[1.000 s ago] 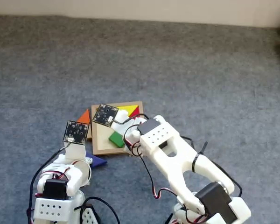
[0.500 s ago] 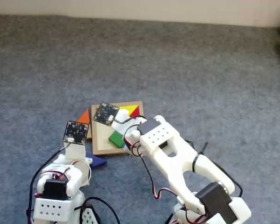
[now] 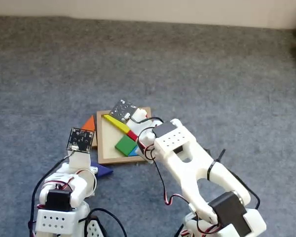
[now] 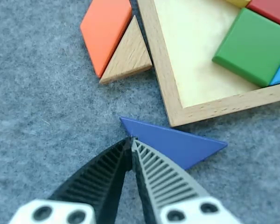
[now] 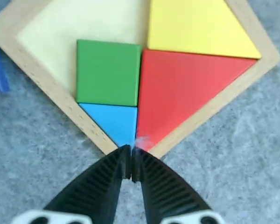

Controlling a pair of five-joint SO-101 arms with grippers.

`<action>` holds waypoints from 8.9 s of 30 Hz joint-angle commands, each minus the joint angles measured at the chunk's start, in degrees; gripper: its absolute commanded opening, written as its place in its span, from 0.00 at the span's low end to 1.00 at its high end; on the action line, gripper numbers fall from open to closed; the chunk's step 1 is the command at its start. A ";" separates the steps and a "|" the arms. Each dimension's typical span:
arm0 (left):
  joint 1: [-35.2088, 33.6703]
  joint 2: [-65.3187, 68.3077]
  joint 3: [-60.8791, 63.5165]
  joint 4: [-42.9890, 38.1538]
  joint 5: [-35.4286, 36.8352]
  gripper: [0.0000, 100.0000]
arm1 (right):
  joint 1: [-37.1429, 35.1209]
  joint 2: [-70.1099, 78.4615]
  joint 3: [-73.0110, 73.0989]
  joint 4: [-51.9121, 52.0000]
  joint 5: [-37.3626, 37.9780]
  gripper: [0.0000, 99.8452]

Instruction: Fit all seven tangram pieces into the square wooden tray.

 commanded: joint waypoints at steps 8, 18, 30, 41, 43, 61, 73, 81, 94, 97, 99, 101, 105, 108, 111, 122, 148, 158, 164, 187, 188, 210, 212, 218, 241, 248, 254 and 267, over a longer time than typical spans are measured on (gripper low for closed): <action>-0.66 -1.54 1.19 0.35 0.53 0.01 | 2.68 -22.73 6.64 1.63 -0.44 0.01; -0.66 -1.54 1.19 0.35 0.53 0.01 | 11.30 -41.01 18.15 1.80 -0.53 0.01; -0.66 -1.54 1.19 0.35 0.53 0.01 | 16.75 -65.27 33.27 1.63 -15.47 0.01; -0.66 -1.54 1.19 0.35 0.53 0.01 | 16.84 -95.43 52.00 1.80 -30.42 0.01; -0.66 -1.54 1.19 0.35 0.53 0.01 | 16.84 -95.34 54.11 1.63 -31.21 0.01; -0.66 -1.54 1.19 0.35 0.53 0.01 | 28.62 -94.37 65.19 6.29 -32.70 0.01; -0.66 -1.54 1.19 0.35 0.53 0.01 | 25.19 -94.90 65.19 20.88 -32.53 0.01; -0.57 -1.54 1.19 0.35 0.53 0.01 | 25.19 -94.90 65.19 20.88 -32.53 0.01; -8.31 -1.54 -9.19 0.18 0.62 0.01 | 25.19 -94.90 65.19 20.88 -32.44 0.01; -17.01 -1.54 -11.56 0.00 0.53 0.01 | 25.19 -94.90 65.19 20.88 -32.44 0.01; -21.85 -1.54 -12.53 -0.26 0.53 0.01 | 25.19 -94.90 65.19 20.88 -32.44 0.01; -24.22 -1.54 -13.23 -2.90 0.35 0.01 | 25.19 -94.90 65.19 20.88 -32.44 0.01; -24.66 -1.54 -13.41 -7.65 -7.82 0.01 | 25.19 -94.90 65.19 20.88 -32.44 0.01; -22.81 -1.45 -13.49 -7.38 -14.77 0.01 | 25.19 -94.90 65.19 20.88 -32.44 0.01; -19.47 -1.01 -13.49 -5.80 -17.49 0.01 | 25.19 -94.90 65.19 20.88 -32.44 0.01; -10.51 3.65 -24.13 0.79 -17.76 0.06 | 25.19 -94.90 65.19 20.88 -32.44 0.01; -7.69 70.81 -42.77 -19.69 -28.75 0.17 | 25.19 -94.90 65.19 20.88 -32.62 0.01; -3.47 84.88 -51.30 -19.87 -28.57 0.17 | 25.19 -94.90 65.19 20.88 -32.62 0.01; -3.65 94.55 -55.87 -19.96 -28.75 0.17 | 25.19 -94.90 65.19 20.88 -32.62 0.01; -6.11 116.18 -77.85 -9.14 -28.66 0.20 | 25.19 -94.90 65.19 20.88 -32.62 0.01; -6.11 117.67 -79.78 -7.74 -28.57 0.20 | 25.19 -94.90 65.19 20.88 -32.62 0.01; -1.36 123.12 -85.85 1.14 -26.81 0.20 | 25.19 -94.90 65.19 20.88 -32.62 0.01; -0.31 123.12 -85.85 0.88 -25.49 0.20 | 25.19 -94.90 65.19 20.88 -32.62 0.01; 0.48 123.38 -86.37 0.88 -25.23 0.20 | 25.19 -94.90 65.19 20.88 -32.62 0.01; 0.13 123.47 -88.66 -2.90 -16.35 0.20 | 25.19 -94.90 65.19 20.88 -32.62 0.01; 0.22 123.56 -88.13 -3.60 -16.35 0.14 | 25.19 -94.90 65.19 20.88 -32.62 0.01; 0.22 122.95 -88.13 -3.69 -16.35 0.09 | 25.19 -94.90 65.19 20.88 -32.62 0.01; 0.13 102.55 -77.76 -4.13 -16.26 0.11 | 25.19 -94.90 65.19 20.88 -32.62 0.01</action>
